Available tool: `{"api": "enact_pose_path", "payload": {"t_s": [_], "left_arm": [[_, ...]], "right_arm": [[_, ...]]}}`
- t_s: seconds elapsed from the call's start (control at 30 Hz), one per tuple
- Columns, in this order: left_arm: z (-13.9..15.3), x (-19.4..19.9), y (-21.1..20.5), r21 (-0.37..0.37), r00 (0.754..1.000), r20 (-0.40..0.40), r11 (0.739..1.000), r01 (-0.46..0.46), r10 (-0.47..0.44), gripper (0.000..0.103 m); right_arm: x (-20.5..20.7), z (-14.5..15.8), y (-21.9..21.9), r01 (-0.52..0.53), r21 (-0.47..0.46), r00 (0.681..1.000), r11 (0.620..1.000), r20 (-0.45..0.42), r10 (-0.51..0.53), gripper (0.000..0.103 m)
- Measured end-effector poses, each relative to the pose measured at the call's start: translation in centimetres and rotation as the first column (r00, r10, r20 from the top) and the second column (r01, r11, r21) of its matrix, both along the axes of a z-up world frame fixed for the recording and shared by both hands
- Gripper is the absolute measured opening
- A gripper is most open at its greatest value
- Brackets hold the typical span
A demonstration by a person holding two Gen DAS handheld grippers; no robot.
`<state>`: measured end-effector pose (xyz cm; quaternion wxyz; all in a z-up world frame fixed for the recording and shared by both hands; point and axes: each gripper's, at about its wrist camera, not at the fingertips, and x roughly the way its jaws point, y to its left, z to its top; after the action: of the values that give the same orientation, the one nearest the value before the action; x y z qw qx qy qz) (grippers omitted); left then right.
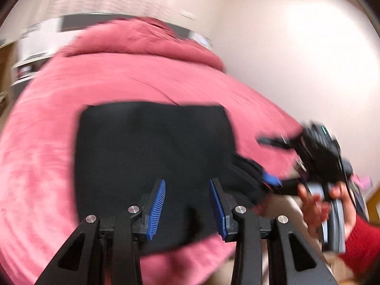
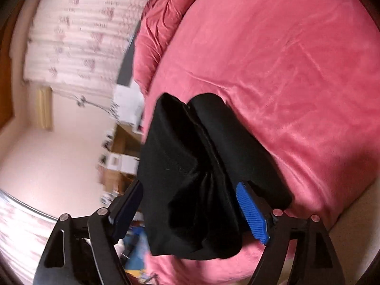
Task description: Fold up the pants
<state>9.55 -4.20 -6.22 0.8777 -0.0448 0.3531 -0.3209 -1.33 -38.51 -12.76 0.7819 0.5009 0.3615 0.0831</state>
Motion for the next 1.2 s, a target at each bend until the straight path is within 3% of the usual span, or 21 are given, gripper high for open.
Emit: {"api": "enact_pose_path", "payload": {"t_s": [0.13,0.17,0.2,0.23,0.47,0.53,0.63,0.7,0.77,0.83,0.93,0.97,1.07,1.2], "left_arm": [[-0.9,1.4,1.4,0.039,0.992,-0.029,0.992,-0.122,0.123,0.038],[-1.4,1.7,1.8,0.05,0.988,-0.048,0.989,-0.141,0.144,0.038],[-1.6,2.0,1.7,0.055,0.987,-0.061,0.988,-0.147,0.15,0.038],[-1.9,2.0,1.9,0.062,0.985,-0.07,0.986,-0.155,0.159,0.038],[-2.1,1.9,1.2,0.069,0.988,-0.083,0.99,-0.121,0.127,0.04],[-2.6,1.6,0.4,0.061,0.989,-0.106,0.993,-0.102,0.108,0.046],[-3.7,1.9,-0.8,0.151,0.99,-0.104,0.985,-0.083,0.099,0.046],[-3.8,1.6,-1.2,0.182,0.993,-0.077,0.98,-0.076,0.091,0.046],[-3.2,1.0,-1.0,0.192,0.995,-0.063,0.979,-0.067,0.081,0.046],[-2.3,0.9,-0.2,0.153,0.994,-0.069,0.985,-0.078,0.089,0.046],[-0.4,1.8,0.6,0.055,0.994,-0.053,0.994,-0.095,0.098,0.046],[0.3,2.4,0.3,0.044,0.995,-0.04,0.995,-0.092,0.094,0.046],[1.5,4.9,-1.7,0.063,0.997,-0.011,0.995,-0.073,0.074,0.046],[1.4,8.6,-4.4,0.089,0.997,-0.053,0.994,-0.056,0.061,0.046]], "right_arm": [[1.7,0.6,1.9,-0.103,-0.182,0.992,0.978,-0.086,0.089,0.079],[1.7,1.0,2.5,-0.127,-0.24,0.989,0.962,-0.105,0.105,0.06],[1.9,1.5,3.0,-0.155,-0.28,0.985,0.947,-0.113,0.128,0.021],[2.2,1.9,3.7,-0.193,-0.305,0.979,0.933,-0.117,0.164,0.014],[1.2,7.0,3.9,-0.125,-0.491,0.99,0.862,-0.011,0.137,0.012],[1.5,6.4,3.6,-0.127,-0.499,0.992,0.857,-0.044,0.122,0.012],[1.6,3.2,3.2,-0.145,-0.5,0.986,0.854,-0.142,0.085,0.014],[1.0,2.0,2.4,-0.102,-0.465,0.991,0.879,-0.124,0.05,0.018],[0.7,2.8,1.6,-0.048,-0.418,0.993,0.907,-0.115,0.0,0.026],[0.2,4.8,1.4,-0.015,-0.476,0.997,0.88,-0.079,-0.026,0.029],[0.7,8.7,2.6,-0.021,-0.593,0.999,0.805,0.017,0.039,0.029],[1.3,10.0,3.4,-0.035,-0.629,0.996,0.777,0.044,0.081,0.029],[3.5,11.5,5.8,-0.083,-0.668,0.981,0.74,0.076,0.178,0.029],[8.6,10.9,8.6,-0.16,-0.644,0.964,0.748,0.061,0.258,0.029]]}}
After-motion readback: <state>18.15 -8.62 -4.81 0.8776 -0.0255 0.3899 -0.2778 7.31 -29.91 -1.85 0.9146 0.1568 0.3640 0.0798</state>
